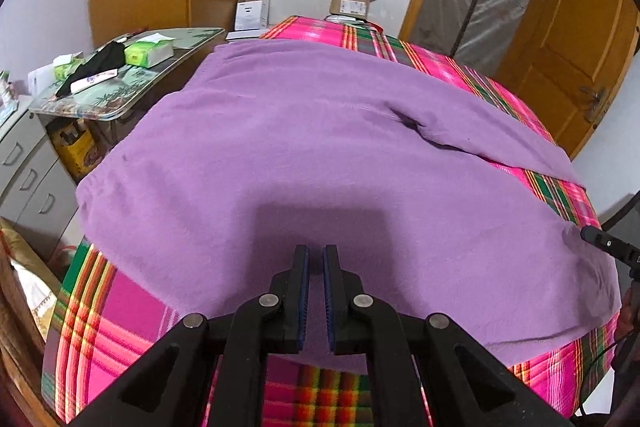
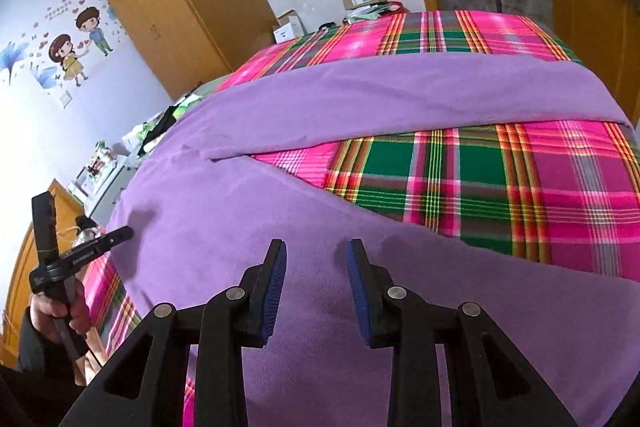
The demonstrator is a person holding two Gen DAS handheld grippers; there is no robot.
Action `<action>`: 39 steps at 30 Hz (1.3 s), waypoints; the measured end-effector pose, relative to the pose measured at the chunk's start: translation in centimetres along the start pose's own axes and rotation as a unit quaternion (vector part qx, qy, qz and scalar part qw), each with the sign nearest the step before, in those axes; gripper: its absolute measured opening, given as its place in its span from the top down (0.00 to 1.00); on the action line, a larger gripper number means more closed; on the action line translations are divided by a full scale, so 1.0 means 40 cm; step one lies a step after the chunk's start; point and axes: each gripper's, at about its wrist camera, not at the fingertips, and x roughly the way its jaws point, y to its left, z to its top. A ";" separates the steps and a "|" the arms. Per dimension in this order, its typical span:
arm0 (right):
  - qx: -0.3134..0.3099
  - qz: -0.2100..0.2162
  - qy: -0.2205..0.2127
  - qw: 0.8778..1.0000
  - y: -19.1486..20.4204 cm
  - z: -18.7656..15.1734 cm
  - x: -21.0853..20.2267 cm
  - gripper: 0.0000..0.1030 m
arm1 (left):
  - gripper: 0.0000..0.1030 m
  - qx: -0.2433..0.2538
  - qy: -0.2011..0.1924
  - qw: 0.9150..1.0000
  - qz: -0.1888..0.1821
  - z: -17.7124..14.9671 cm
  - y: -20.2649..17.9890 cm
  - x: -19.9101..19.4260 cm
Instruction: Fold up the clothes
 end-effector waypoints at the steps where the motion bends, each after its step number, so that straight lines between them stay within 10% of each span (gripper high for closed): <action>1: -0.001 -0.001 0.000 1.000 0.002 0.001 0.001 0.68 | 0.94 -0.002 -0.002 1.000 -0.001 -0.004 0.003 -0.002; 39: 0.024 -0.060 -0.005 0.998 -0.002 -0.020 0.059 0.68 | 0.91 0.011 -0.037 0.999 0.019 -0.021 -0.010 -0.002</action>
